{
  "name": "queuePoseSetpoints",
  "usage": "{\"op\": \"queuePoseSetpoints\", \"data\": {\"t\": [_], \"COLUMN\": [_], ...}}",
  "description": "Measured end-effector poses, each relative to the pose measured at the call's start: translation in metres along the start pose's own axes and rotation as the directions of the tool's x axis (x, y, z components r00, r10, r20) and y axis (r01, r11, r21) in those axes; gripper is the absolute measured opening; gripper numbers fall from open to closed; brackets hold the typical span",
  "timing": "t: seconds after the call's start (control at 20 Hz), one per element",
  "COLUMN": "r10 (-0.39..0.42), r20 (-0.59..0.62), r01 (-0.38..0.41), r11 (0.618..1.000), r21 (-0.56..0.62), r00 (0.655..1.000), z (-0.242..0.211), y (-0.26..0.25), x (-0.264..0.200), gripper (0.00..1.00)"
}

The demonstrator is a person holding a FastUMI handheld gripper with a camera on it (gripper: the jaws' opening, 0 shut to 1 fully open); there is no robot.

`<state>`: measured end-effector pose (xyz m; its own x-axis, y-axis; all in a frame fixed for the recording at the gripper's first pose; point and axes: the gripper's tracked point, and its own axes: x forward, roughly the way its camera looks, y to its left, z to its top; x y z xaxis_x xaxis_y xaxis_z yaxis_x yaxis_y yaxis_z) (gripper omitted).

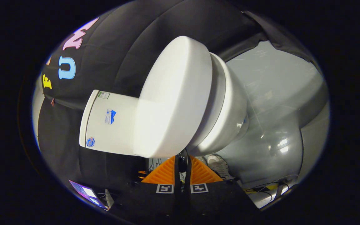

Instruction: Open the toilet lid.

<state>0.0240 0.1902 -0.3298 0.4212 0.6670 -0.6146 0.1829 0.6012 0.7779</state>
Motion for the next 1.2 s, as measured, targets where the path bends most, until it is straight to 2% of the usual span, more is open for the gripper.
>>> {"op": "queuePoseSetpoints", "data": {"t": [0.35,0.55,1.05,1.2], "r10": [-0.05,-0.024,-0.018,0.009], "r20": [-0.002,0.017,0.054,0.065], "r01": [0.049,0.026,0.029,0.008], "r11": [0.991,0.991,0.974,0.966], "r21": [-0.121,-0.132,-0.223,-0.259], "r00": [0.999,1.0,0.998,0.998], "z": [0.003,0.008,0.018,0.02], "y": [0.009,0.032,0.068,0.094], "x": [-0.009,-0.016,-0.042,-0.048], "gripper": [0.05,0.05,0.05,0.05]}}
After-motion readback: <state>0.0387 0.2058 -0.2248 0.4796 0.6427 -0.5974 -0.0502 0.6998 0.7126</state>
